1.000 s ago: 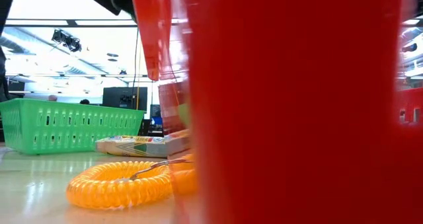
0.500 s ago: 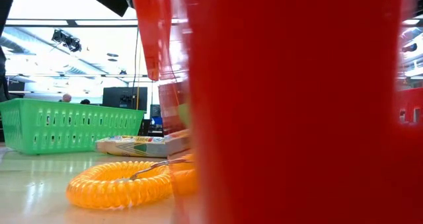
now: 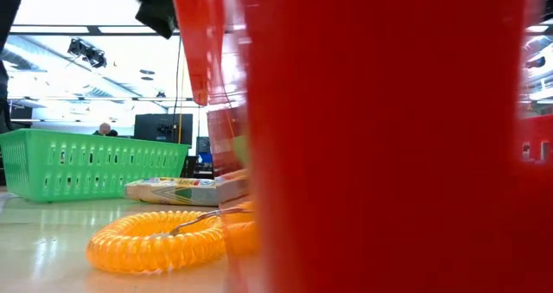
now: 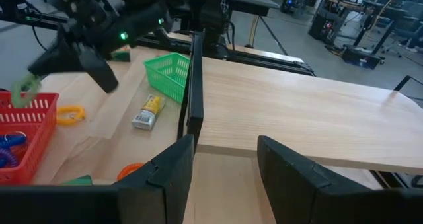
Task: Pick & Place Office Desk Supplies
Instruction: Put the green spring keychain into the red basket, then put the yellow spring keychain into the red basket
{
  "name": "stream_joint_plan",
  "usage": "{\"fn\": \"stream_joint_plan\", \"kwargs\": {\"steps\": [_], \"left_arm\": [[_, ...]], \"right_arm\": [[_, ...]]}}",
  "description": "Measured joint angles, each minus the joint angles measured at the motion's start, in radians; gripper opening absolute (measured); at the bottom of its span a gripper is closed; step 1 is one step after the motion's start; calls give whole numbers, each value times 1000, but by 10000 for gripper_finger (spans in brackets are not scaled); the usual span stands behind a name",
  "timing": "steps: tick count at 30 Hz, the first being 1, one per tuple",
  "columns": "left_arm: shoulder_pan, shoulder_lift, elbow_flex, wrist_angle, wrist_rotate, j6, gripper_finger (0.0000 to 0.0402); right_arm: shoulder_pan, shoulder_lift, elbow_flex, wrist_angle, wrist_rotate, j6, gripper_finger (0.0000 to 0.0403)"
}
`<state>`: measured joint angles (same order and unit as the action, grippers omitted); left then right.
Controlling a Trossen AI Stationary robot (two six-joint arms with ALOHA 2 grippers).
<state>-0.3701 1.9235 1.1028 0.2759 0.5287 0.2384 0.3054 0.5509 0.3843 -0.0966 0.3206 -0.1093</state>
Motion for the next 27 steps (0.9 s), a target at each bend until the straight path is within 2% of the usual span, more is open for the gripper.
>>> {"fn": "stream_joint_plan", "kwargs": {"steps": [6, 9, 14, 23, 27], "left_arm": [[-2, 45, 9, 6, -59, -64, 3], [-1, 48, 9, -3, -55, -77, 20], [0, 48, 9, 9, -64, -97, 69], [3, 48, 9, 7, -137, -86, 185], [4, 7, 9, -78, -162, -56, 214]], "right_arm": [[0, 0, 0, 12, 0, 0, 176], [0, 0, 0, 13, 0, 0, 176], [0, 0, 0, 12, 0, 0, 176], [0, 0, 0, 11, 0, 0, 176], [0, 0, 0, 8, 0, 0, 176]]}}
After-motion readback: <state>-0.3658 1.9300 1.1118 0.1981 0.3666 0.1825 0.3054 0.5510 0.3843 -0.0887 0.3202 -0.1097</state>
